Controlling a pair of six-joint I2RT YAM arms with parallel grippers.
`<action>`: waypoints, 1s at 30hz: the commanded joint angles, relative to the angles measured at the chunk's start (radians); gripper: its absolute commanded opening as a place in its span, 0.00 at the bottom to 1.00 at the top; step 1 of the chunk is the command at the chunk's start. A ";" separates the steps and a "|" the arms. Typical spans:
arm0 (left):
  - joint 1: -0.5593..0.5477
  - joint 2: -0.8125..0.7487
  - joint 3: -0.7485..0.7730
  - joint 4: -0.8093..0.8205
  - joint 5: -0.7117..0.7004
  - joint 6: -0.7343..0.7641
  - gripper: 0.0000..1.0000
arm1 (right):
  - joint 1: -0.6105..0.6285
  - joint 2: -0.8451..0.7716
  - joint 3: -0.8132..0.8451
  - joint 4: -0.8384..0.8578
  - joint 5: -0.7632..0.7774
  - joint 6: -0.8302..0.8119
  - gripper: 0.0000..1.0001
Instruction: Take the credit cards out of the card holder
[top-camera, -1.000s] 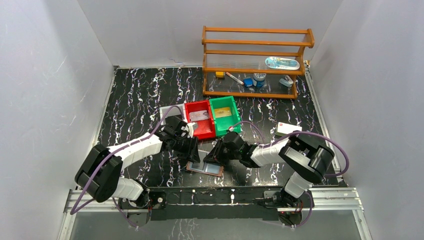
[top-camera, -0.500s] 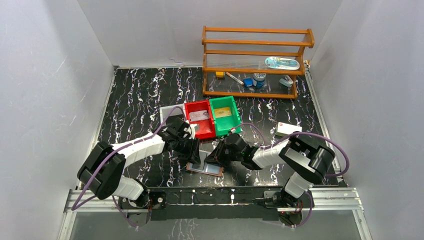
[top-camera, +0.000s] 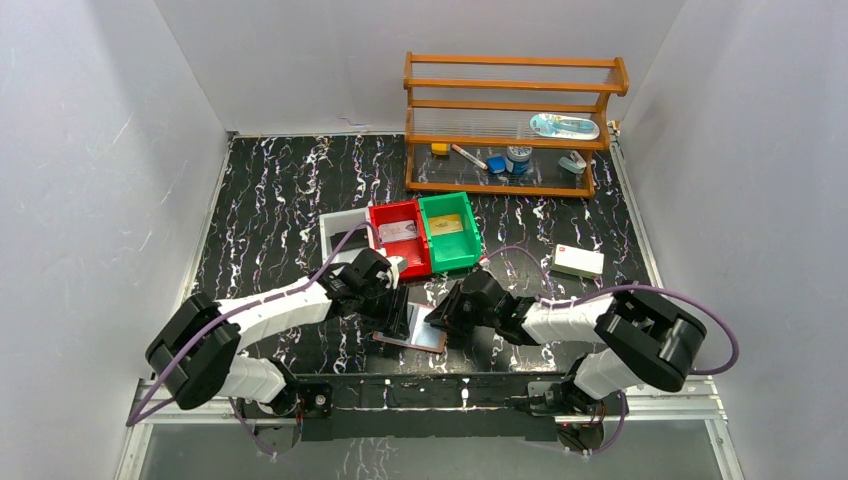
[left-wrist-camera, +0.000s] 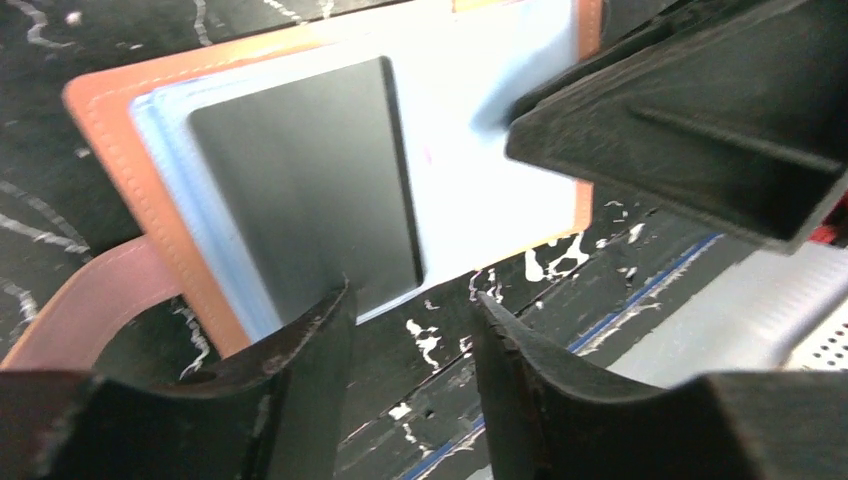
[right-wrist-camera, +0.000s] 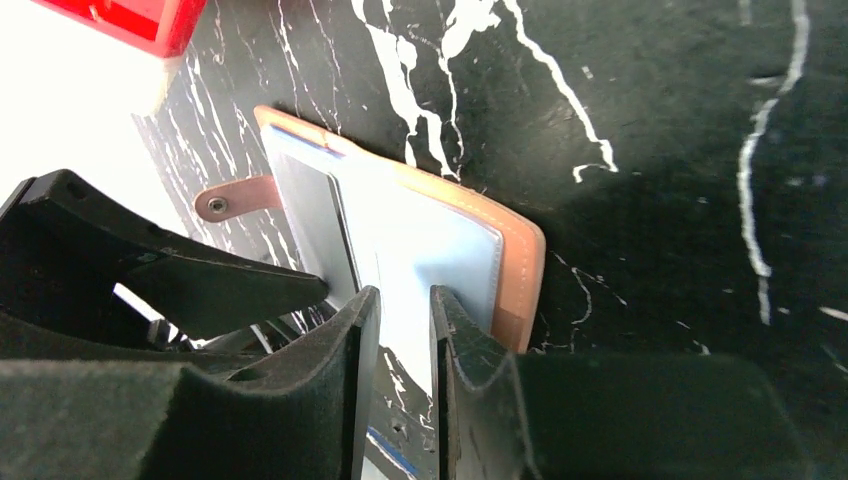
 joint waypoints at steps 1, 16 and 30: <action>-0.005 -0.072 0.027 -0.123 -0.177 0.008 0.50 | -0.011 -0.038 -0.017 -0.166 0.105 -0.040 0.34; -0.009 0.060 0.004 -0.064 -0.046 -0.002 0.40 | -0.022 -0.022 0.006 -0.148 0.069 -0.093 0.35; -0.053 -0.145 -0.036 -0.102 -0.074 -0.100 0.45 | -0.051 -0.138 0.162 -0.196 -0.100 -0.263 0.41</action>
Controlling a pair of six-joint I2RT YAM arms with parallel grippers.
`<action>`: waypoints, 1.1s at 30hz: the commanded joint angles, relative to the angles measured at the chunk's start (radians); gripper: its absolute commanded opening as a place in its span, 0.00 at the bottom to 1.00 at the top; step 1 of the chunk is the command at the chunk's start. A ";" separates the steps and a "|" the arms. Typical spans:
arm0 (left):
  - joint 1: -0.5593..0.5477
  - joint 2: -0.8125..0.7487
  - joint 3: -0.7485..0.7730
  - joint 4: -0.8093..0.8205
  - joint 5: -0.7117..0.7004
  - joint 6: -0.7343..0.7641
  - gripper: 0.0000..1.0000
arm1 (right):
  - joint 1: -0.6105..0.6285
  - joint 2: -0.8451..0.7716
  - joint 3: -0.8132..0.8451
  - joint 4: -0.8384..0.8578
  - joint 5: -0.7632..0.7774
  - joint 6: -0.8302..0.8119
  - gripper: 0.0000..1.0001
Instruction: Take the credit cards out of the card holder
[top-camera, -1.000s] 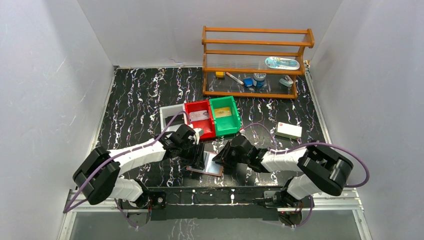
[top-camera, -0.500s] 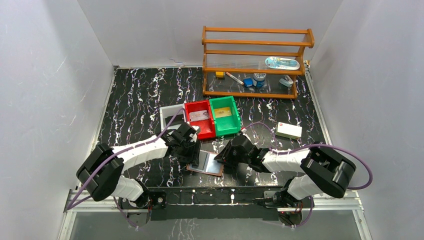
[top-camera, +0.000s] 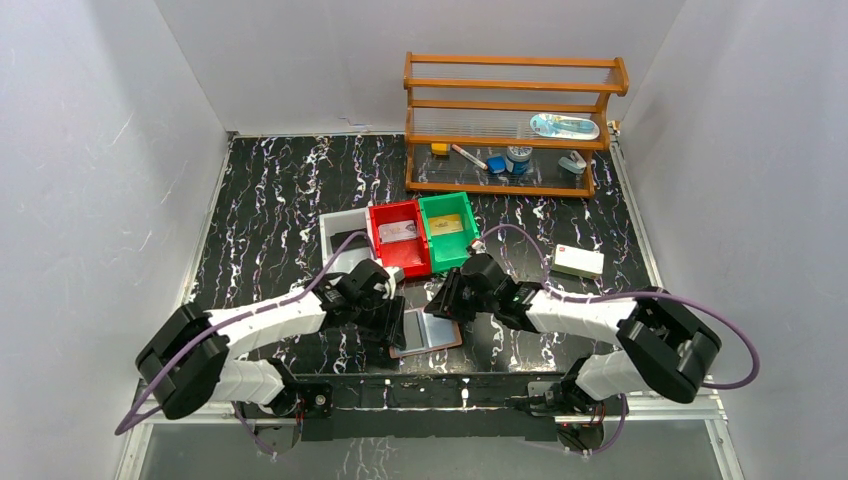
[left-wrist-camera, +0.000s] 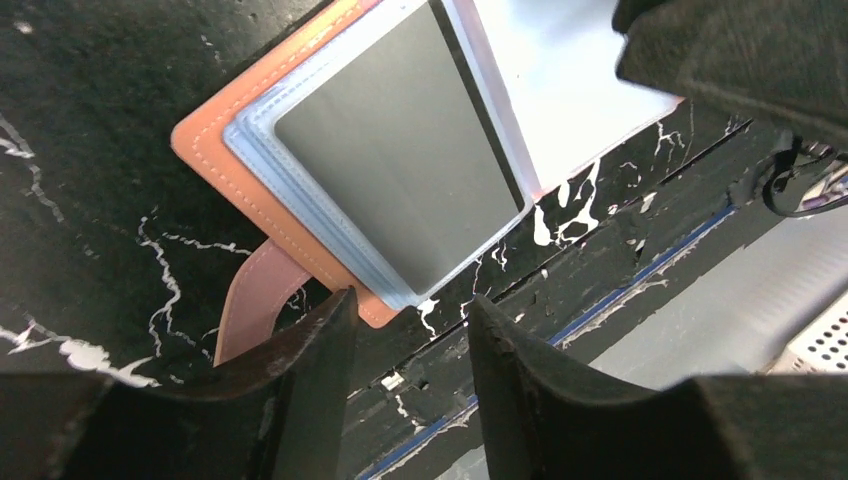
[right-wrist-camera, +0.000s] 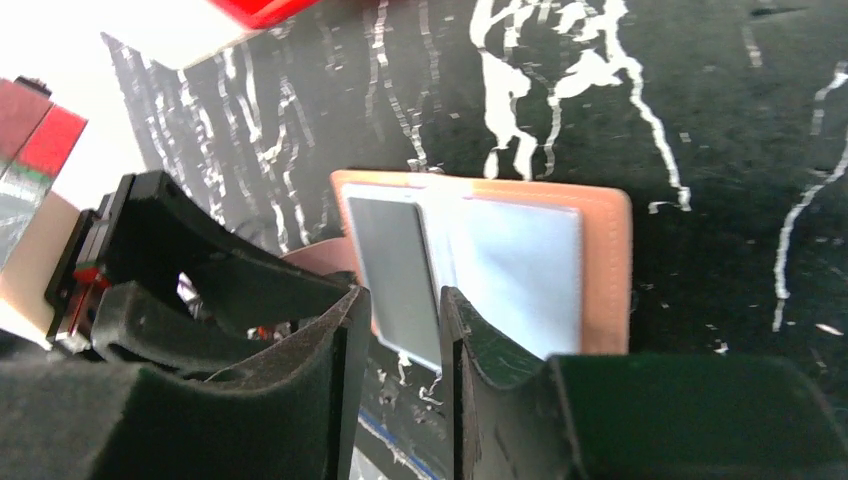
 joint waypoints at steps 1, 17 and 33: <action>-0.005 -0.087 0.036 -0.092 -0.092 -0.026 0.45 | 0.001 -0.071 0.030 0.041 -0.067 -0.045 0.41; -0.003 -0.075 0.033 0.073 -0.043 -0.046 0.39 | 0.005 0.043 -0.040 0.226 -0.180 0.026 0.36; 0.005 -0.006 -0.014 0.063 -0.145 -0.076 0.36 | 0.009 0.170 -0.047 0.259 -0.207 0.060 0.34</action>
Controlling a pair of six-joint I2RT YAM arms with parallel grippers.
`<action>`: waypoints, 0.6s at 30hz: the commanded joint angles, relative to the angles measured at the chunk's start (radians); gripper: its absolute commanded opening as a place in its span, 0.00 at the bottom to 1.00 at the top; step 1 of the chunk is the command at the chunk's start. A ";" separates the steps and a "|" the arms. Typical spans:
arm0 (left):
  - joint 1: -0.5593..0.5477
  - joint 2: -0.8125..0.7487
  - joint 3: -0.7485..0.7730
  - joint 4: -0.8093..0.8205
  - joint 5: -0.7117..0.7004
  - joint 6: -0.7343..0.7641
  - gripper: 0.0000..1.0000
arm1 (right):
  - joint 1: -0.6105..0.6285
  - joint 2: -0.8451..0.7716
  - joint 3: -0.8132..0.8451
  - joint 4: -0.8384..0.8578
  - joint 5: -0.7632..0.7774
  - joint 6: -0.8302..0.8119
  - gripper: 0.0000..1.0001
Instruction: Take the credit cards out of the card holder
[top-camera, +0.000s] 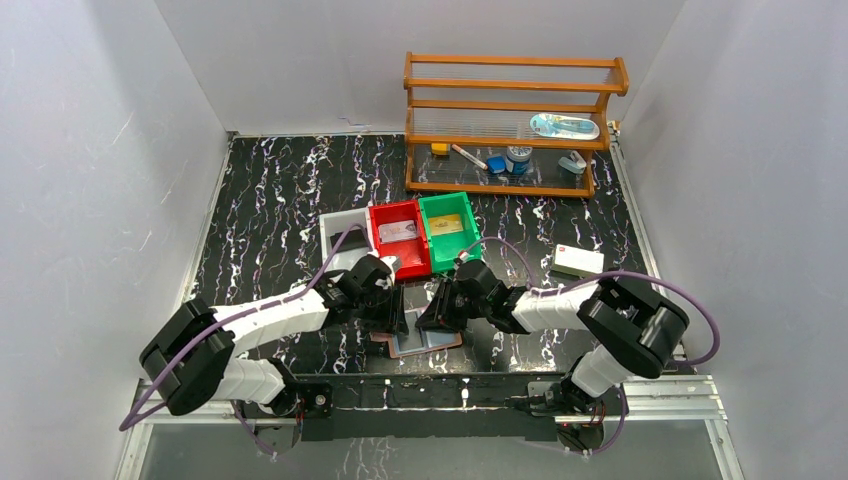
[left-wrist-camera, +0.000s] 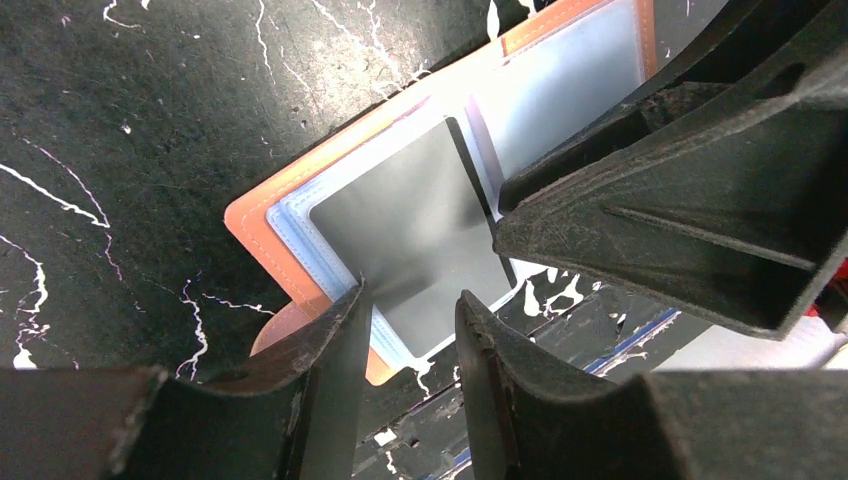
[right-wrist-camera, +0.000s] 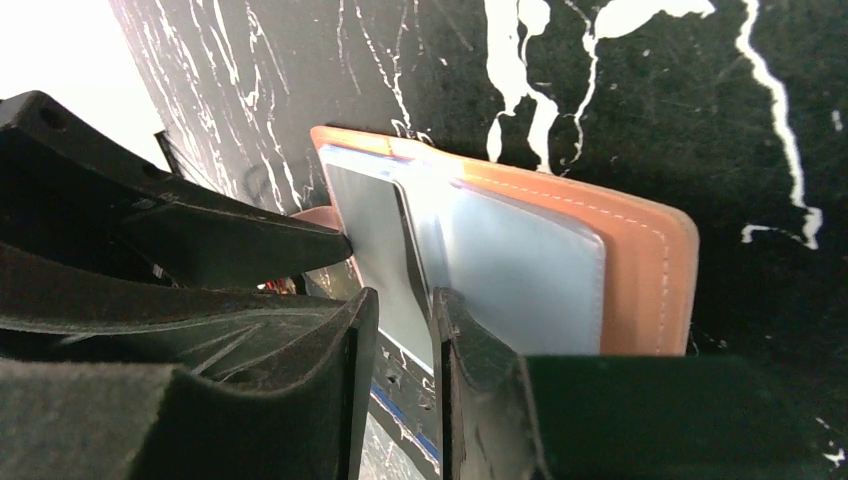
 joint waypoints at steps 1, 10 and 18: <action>0.003 -0.019 -0.027 -0.022 -0.031 -0.003 0.35 | 0.008 0.024 -0.008 0.041 -0.010 0.011 0.34; 0.003 0.038 -0.057 0.040 0.069 0.015 0.22 | 0.012 0.053 -0.030 0.129 -0.046 0.035 0.27; 0.003 0.032 -0.050 -0.019 0.012 0.022 0.22 | 0.012 0.025 -0.077 0.213 -0.044 0.059 0.25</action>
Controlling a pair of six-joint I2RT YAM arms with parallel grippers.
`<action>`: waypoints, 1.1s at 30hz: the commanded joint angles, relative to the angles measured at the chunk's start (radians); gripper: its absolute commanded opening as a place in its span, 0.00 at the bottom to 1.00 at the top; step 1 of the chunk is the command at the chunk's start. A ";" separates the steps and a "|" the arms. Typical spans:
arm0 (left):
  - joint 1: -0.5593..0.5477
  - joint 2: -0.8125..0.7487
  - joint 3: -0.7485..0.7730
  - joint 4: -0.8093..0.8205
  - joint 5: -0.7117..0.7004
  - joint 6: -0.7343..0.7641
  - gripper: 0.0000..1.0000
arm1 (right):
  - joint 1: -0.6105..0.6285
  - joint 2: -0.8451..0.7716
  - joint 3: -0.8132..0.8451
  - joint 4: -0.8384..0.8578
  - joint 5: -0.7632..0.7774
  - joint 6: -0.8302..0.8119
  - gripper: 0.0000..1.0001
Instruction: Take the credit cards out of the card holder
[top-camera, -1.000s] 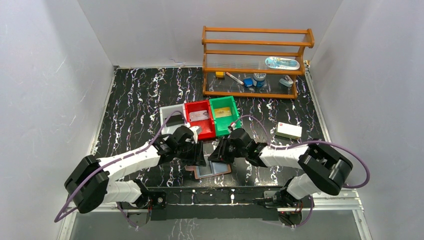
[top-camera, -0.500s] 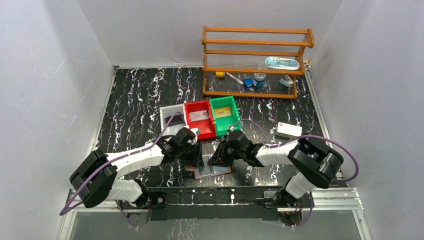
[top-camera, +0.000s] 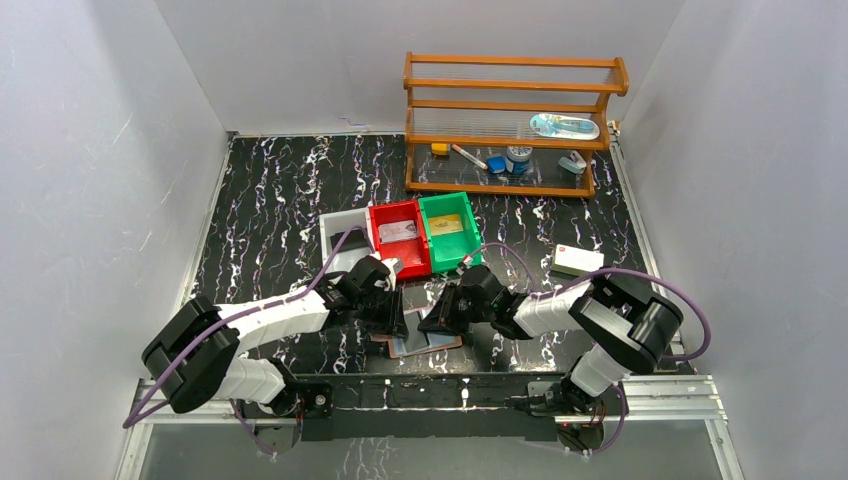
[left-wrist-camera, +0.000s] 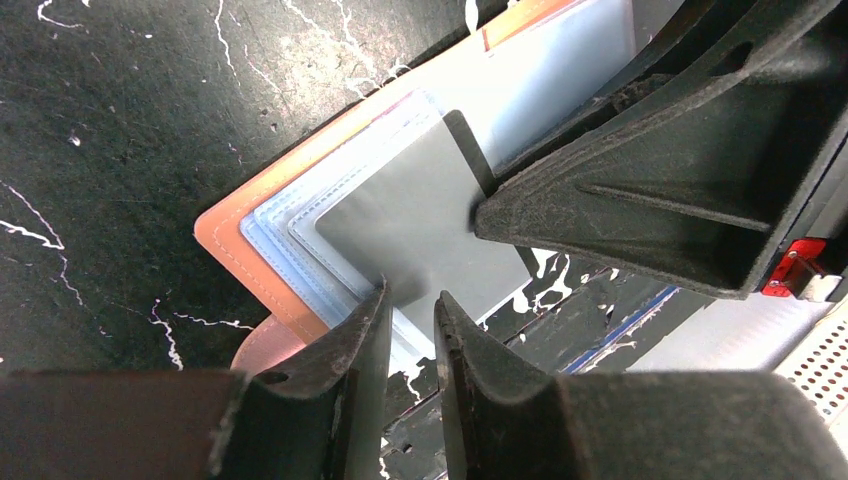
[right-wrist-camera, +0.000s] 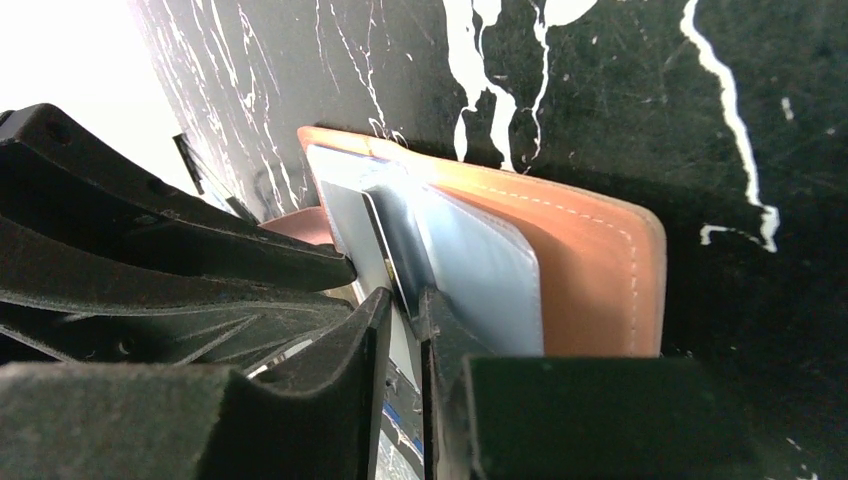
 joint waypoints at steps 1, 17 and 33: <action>-0.006 0.017 -0.015 -0.098 -0.053 0.024 0.22 | 0.012 -0.021 -0.016 0.086 -0.031 0.020 0.28; -0.005 0.040 -0.009 -0.150 -0.098 0.045 0.21 | 0.005 -0.036 -0.121 0.262 -0.030 0.097 0.18; -0.005 0.045 -0.015 -0.156 -0.125 0.040 0.18 | -0.003 0.048 -0.214 0.522 -0.041 0.214 0.07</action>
